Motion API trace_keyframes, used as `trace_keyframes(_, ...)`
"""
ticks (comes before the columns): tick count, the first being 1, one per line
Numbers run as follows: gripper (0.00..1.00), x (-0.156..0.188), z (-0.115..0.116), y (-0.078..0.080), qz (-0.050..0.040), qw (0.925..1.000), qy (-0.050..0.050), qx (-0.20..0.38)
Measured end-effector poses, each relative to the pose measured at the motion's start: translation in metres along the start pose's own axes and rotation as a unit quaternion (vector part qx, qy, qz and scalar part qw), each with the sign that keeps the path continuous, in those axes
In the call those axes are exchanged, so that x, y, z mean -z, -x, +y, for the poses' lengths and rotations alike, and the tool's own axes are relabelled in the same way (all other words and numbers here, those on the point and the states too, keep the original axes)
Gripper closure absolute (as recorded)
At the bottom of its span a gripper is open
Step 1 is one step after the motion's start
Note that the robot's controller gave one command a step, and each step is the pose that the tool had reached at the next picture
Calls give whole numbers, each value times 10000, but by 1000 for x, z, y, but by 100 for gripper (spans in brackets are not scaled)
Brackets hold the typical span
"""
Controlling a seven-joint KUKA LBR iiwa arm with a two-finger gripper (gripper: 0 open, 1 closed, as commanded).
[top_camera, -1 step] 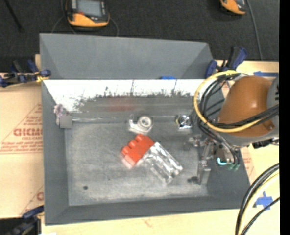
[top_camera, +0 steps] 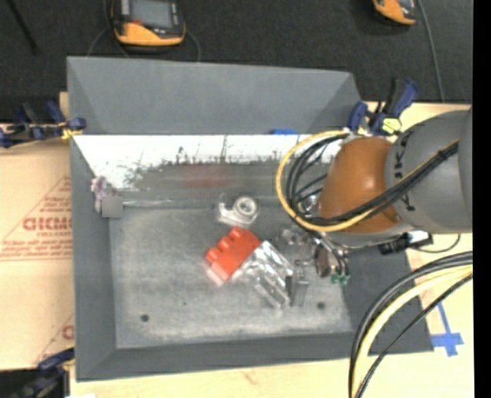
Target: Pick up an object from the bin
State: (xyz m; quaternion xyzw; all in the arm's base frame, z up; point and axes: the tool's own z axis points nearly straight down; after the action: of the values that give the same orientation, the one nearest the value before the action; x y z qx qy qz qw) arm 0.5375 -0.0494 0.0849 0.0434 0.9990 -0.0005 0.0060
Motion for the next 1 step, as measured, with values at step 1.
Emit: trace_keyframes(1, 0, 17, 33, 10, 24, 9980, 8, -627)
